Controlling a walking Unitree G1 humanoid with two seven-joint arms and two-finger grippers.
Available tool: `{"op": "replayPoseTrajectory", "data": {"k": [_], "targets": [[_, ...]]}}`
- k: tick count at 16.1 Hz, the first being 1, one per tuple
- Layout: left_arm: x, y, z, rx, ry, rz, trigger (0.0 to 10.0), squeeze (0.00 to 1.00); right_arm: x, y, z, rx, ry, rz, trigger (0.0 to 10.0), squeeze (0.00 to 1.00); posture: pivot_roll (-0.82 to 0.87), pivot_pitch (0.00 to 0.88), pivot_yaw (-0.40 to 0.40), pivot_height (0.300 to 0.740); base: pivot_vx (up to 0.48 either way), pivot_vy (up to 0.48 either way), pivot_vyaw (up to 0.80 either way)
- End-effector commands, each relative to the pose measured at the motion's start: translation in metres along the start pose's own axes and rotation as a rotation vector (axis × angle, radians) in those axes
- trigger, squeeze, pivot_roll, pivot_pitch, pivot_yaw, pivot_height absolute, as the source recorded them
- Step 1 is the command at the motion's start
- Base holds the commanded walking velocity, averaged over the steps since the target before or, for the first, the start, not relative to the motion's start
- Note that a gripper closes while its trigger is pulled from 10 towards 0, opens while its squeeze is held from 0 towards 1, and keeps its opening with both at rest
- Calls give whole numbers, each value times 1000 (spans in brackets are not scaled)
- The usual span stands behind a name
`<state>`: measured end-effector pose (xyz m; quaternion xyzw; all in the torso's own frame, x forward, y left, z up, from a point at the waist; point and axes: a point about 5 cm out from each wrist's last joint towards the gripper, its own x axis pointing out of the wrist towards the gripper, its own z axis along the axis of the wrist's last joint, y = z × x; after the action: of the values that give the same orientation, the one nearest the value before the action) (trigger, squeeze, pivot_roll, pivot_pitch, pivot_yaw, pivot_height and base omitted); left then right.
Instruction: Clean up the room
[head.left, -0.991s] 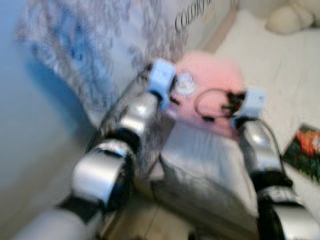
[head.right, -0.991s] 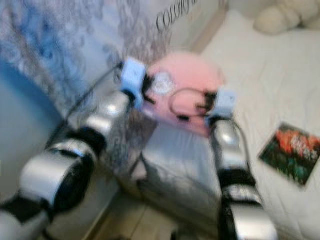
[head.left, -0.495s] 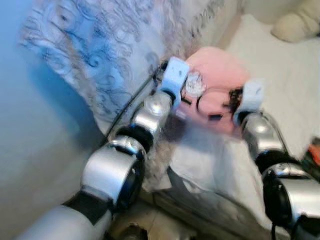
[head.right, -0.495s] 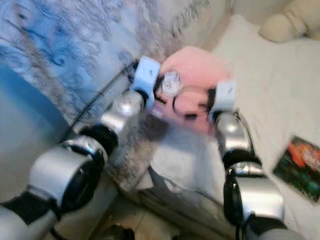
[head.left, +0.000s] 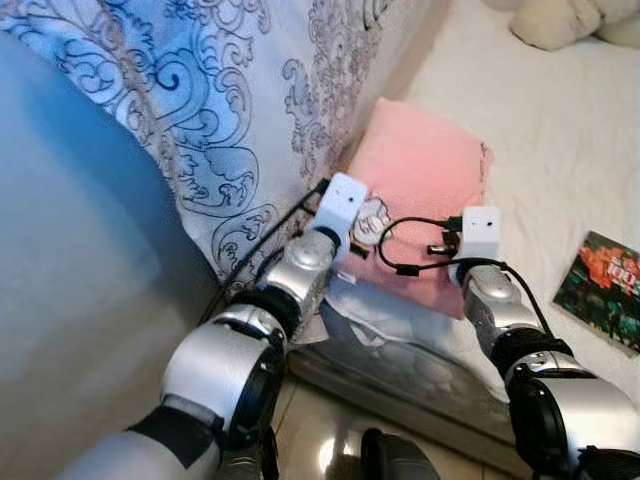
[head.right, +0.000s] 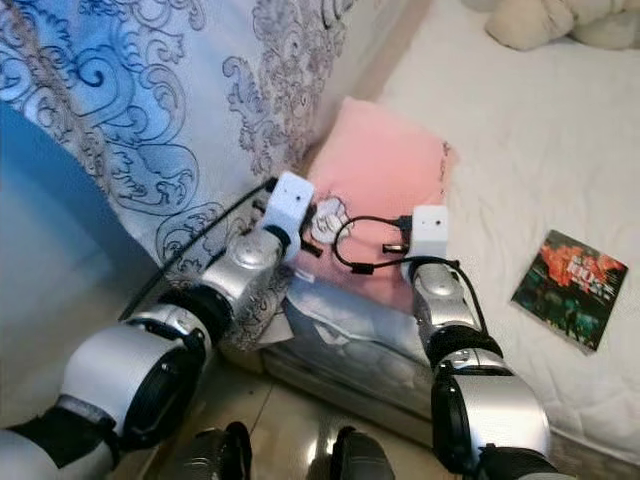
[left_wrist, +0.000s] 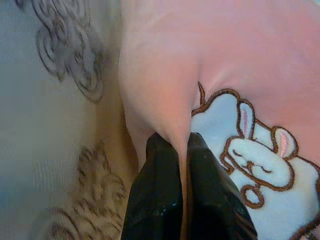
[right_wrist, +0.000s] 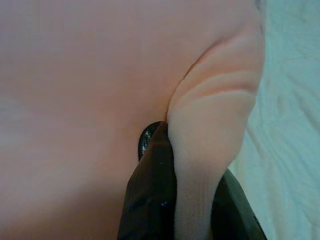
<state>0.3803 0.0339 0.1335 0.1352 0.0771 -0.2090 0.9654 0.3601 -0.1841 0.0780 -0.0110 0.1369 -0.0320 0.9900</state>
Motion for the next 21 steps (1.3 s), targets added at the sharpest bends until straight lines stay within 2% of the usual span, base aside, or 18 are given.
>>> {"op": "replayPoseTrajectory", "data": {"k": [1,2,4,7,8,10,12,13,14,16,17,18,21], "targets": [[2,27,30,58,-95,87,10000,0,-3,-3,-11,62,43,-43,10000,0,-167,241,-22,740,0,0,0],[3,34,39,51,-114,99,10000,0,-3,1,-14,67,49,-34,10000,0,-161,239,-18,740,0,0,0],[3,32,39,55,-109,82,10000,0,-4,-1,-16,57,58,-43,10000,0,-147,231,-20,740,0,0,0],[2,25,22,-19,-47,67,10000,0,-4,-3,-17,32,78,-40,10000,0,-140,228,-21,740,0,0,0],[2,19,13,-93,-14,53,10000,0,-4,-4,-17,-2,84,-34,10000,0,-136,227,-23,740,0,0,0],[1,9,2,-150,19,36,10000,0,-4,-9,-16,-41,86,-39,10000,0,-133,223,-32,740,0,0,0],[0,9,-1,-168,33,33,10000,0,-3,-16,-14,-52,88,-55,10000,0,-131,213,-30,740,0,0,0],[-1,14,-3,-153,37,47,10000,0,-3,-19,-15,-45,94,-67,10000,0,-126,208,-31,740,0,0,0],[-1,18,-4,-125,39,60,10000,0,-3,-19,-15,-51,97,-68,10000,0,-124,200,-27,740,0,0,0],[-2,23,-2,-130,35,67,10000,0,-4,-18,-17,-73,102,-60,10000,0,-115,179,-26,740,0,0,0],[-1,23,-1,-131,33,65,10000,98,-4,-19,-17,-67,100,-64,10000,227,-114,176,-26,740,0,0,0],[-2,23,-1,-133,32,61,10000,1000,-4,-19,-16,-80,89,-59,10000,1000,-108,153,-30,740,0,0,0],[-2,25,-1,-113,13,56,10000,1000,-4,-16,-12,-108,36,-40,10000,1000,-89,102,-37,740,0,0,0]]}}
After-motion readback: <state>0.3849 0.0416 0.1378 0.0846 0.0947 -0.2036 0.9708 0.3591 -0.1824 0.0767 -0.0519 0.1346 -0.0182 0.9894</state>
